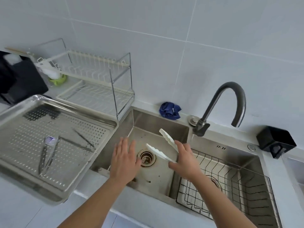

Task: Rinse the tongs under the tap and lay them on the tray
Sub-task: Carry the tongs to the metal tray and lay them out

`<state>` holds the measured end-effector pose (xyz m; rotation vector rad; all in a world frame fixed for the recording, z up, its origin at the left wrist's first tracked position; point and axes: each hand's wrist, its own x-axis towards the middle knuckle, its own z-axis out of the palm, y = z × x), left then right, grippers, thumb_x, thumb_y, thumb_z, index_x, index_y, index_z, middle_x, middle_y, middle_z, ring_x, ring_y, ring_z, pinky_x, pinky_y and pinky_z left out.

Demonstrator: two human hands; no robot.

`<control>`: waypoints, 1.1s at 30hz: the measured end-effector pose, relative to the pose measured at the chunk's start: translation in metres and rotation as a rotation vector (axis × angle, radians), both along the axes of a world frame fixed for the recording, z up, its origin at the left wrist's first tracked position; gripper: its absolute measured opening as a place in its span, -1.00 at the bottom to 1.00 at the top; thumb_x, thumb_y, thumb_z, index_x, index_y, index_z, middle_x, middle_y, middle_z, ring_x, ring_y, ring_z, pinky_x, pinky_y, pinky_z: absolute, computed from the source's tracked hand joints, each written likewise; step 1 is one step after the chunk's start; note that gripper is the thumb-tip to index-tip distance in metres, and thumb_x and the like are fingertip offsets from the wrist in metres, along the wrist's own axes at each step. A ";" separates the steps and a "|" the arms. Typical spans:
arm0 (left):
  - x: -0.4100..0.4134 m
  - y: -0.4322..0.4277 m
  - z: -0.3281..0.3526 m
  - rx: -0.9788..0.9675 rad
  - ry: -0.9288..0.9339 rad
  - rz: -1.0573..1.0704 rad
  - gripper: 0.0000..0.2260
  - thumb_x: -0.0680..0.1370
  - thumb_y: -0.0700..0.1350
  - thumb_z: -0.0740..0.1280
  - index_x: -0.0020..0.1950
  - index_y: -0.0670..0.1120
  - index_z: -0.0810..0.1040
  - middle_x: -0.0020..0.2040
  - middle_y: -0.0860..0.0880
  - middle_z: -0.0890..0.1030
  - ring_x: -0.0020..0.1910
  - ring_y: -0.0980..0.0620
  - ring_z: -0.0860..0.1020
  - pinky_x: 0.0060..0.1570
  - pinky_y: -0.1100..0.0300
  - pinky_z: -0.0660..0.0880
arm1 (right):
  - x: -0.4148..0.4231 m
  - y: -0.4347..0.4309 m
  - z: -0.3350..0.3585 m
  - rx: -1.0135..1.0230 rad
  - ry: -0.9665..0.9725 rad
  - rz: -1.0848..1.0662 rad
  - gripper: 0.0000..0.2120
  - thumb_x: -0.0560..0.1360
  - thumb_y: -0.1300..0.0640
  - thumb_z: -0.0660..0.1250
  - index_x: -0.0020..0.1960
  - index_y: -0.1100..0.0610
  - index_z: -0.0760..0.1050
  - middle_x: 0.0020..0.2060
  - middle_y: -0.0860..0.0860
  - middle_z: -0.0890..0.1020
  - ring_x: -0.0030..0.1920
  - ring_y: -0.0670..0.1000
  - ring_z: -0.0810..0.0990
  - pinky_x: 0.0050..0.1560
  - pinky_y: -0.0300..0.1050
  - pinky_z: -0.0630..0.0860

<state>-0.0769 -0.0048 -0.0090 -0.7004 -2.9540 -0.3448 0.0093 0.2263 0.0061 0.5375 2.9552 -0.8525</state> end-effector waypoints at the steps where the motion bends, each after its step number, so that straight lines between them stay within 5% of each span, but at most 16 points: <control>1: -0.006 -0.015 0.002 0.009 0.014 0.016 -0.35 0.53 0.07 0.35 0.56 -0.16 0.30 0.56 -0.30 0.30 0.57 -0.28 0.23 0.53 -0.20 0.19 | -0.009 -0.012 0.004 0.011 0.001 0.008 -0.10 0.35 -0.06 0.49 0.58 -0.04 0.15 0.29 -0.01 0.36 0.22 0.05 0.48 0.10 -0.13 0.49; 13: -0.076 -0.257 0.026 0.024 0.007 0.176 -0.33 0.60 0.11 0.23 0.63 -0.11 0.10 0.64 -0.26 0.12 0.63 -0.23 0.05 0.59 -0.14 0.02 | -0.102 -0.239 0.039 -0.029 0.106 0.115 -0.07 0.40 -0.15 0.46 0.62 -0.12 0.05 0.28 -0.04 0.34 0.20 0.02 0.51 0.07 -0.08 0.56; 18: -0.087 -0.333 0.017 0.008 -0.040 0.221 -0.36 0.52 0.00 0.41 0.54 -0.20 0.35 0.52 -0.34 0.34 0.53 -0.34 0.28 0.49 -0.27 0.26 | -0.143 -0.330 0.035 -0.043 0.011 0.183 -0.08 0.44 -0.17 0.41 0.63 -0.07 -0.01 0.35 0.03 0.30 0.23 0.05 0.46 0.06 -0.14 0.44; 23: -0.116 -0.379 0.002 -0.033 -0.084 0.314 -0.38 0.54 0.00 0.40 0.54 -0.21 0.36 0.52 -0.33 0.35 0.53 -0.34 0.28 0.51 -0.25 0.23 | -0.189 -0.381 0.018 -0.025 -0.042 0.205 -0.16 0.45 -0.23 0.37 0.59 -0.01 0.09 0.17 -0.02 0.31 0.04 0.01 0.46 -0.10 -0.16 0.41; 30: -0.170 -0.400 -0.024 -0.072 -0.116 0.352 -0.47 0.55 -0.01 0.39 0.47 -0.21 0.46 0.44 -0.31 0.47 0.46 -0.32 0.40 0.44 -0.28 0.34 | -0.262 -0.425 -0.017 -0.012 -0.084 0.251 -0.23 0.42 -0.26 0.31 0.51 0.02 0.19 0.19 0.01 0.36 0.17 0.06 0.42 0.09 -0.05 0.53; 33: -0.186 -0.411 -0.037 -0.084 -0.109 0.365 -0.50 0.59 0.04 0.19 0.44 -0.21 0.49 0.42 -0.30 0.50 0.45 -0.30 0.42 0.44 -0.27 0.33 | -0.290 -0.440 -0.032 0.012 -0.105 0.260 -0.22 0.44 -0.29 0.28 0.53 0.05 0.18 0.25 0.06 0.39 0.25 0.10 0.41 0.18 -0.02 0.50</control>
